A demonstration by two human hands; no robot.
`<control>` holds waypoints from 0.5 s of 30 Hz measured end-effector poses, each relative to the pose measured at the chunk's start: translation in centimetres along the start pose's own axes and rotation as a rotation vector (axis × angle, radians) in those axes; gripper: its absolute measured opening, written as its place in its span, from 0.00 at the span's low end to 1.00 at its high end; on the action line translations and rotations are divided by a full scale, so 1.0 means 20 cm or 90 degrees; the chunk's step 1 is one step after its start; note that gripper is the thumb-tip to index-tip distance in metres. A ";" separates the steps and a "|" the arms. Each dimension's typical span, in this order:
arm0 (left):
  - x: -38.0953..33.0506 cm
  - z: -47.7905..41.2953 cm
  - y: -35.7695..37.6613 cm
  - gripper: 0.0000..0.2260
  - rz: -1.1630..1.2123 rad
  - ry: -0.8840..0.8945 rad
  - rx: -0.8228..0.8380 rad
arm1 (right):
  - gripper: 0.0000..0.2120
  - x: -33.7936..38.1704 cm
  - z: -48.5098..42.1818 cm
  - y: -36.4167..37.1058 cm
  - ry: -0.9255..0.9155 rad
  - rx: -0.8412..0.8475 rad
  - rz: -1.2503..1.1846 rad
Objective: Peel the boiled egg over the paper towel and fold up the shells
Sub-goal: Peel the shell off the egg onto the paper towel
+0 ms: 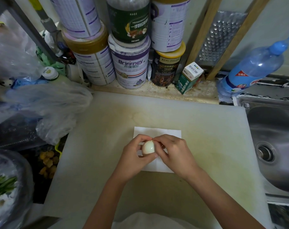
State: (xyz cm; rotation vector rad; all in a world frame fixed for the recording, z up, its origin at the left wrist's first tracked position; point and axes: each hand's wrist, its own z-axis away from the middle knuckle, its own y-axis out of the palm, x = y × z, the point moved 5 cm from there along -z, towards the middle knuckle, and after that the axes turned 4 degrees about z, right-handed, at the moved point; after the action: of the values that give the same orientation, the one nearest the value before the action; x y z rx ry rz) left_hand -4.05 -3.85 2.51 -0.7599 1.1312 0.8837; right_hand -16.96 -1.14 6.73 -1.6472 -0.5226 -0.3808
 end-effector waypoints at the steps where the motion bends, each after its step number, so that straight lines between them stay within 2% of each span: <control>1: 0.00 0.00 0.00 0.15 -0.006 0.009 -0.003 | 0.05 -0.01 0.00 0.00 0.013 -0.006 -0.007; 6: 0.01 0.00 0.00 0.14 -0.002 0.003 -0.013 | 0.05 -0.08 0.02 0.02 0.168 -0.058 -0.147; 12: 0.03 0.01 -0.01 0.14 0.022 -0.017 -0.015 | 0.08 -0.19 0.05 0.09 0.403 -0.069 -0.361; 15: 0.07 0.01 -0.02 0.14 0.047 -0.046 -0.015 | 0.08 -0.21 0.06 0.10 0.433 -0.073 -0.347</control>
State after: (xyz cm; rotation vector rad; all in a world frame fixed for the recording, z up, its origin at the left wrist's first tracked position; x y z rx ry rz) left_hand -3.31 -3.66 1.30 -0.7039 1.0913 0.9812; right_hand -19.53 -0.69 2.61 -1.3451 -0.4218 -1.3350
